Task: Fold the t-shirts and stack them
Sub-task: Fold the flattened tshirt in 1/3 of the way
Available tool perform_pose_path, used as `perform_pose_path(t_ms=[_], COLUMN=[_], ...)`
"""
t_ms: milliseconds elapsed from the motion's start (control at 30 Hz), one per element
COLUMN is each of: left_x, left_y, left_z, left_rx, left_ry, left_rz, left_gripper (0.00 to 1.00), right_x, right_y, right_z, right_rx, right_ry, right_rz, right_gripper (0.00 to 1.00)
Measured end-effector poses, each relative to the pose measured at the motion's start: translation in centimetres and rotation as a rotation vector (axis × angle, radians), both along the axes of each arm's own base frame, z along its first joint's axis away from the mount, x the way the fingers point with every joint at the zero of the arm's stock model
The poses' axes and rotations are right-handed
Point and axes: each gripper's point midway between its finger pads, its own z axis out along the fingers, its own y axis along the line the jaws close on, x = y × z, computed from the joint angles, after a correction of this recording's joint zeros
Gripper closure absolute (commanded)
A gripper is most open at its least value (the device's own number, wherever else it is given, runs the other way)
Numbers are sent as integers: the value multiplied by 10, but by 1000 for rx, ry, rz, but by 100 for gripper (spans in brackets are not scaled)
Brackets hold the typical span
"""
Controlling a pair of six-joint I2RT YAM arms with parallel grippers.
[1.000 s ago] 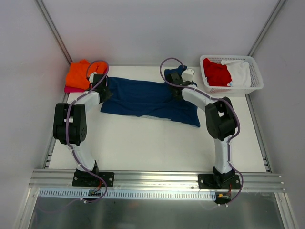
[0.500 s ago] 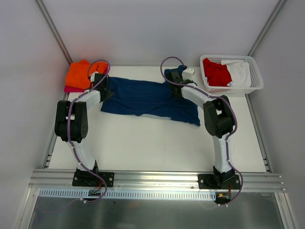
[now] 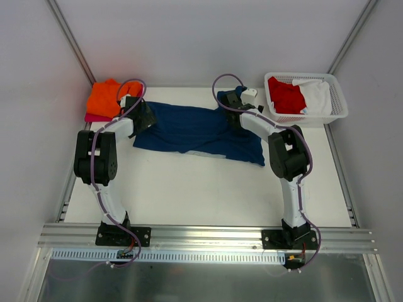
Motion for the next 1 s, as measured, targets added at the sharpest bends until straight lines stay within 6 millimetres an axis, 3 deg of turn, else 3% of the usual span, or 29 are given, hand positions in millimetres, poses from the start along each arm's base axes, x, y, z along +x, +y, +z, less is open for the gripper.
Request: perform_pose_path(t_ms=[200,367,567,667,833,900,1000], left_x=[0,4,33,59,84,90,95], left_y=[0,-3,-15,-22,-36,-39,-38], left_z=[5,36,85,108,117,113,103], left_rx=[3,2,-33,-50,-81,-87,-100], left_ry=[-8,-67,-158,-206,-224,-217,-195], left_rz=[-6,-40,-88,-120,-194,-220,-236], left_gripper=[1,1,1,1,1,1,1], right_x=[-1,-4,24,44,79,95,108], right_y=[-2,-4,16,22,8,1,-11], right_z=[3,18,71,104,140,138,107], right_rx=[-10,-22,90,191,339,402,490], right_ry=[1,6,-24,-63,-118,-124,-72], right_rz=[-5,14,159,245,326,357,376], right_gripper=[1,1,1,1,1,1,1])
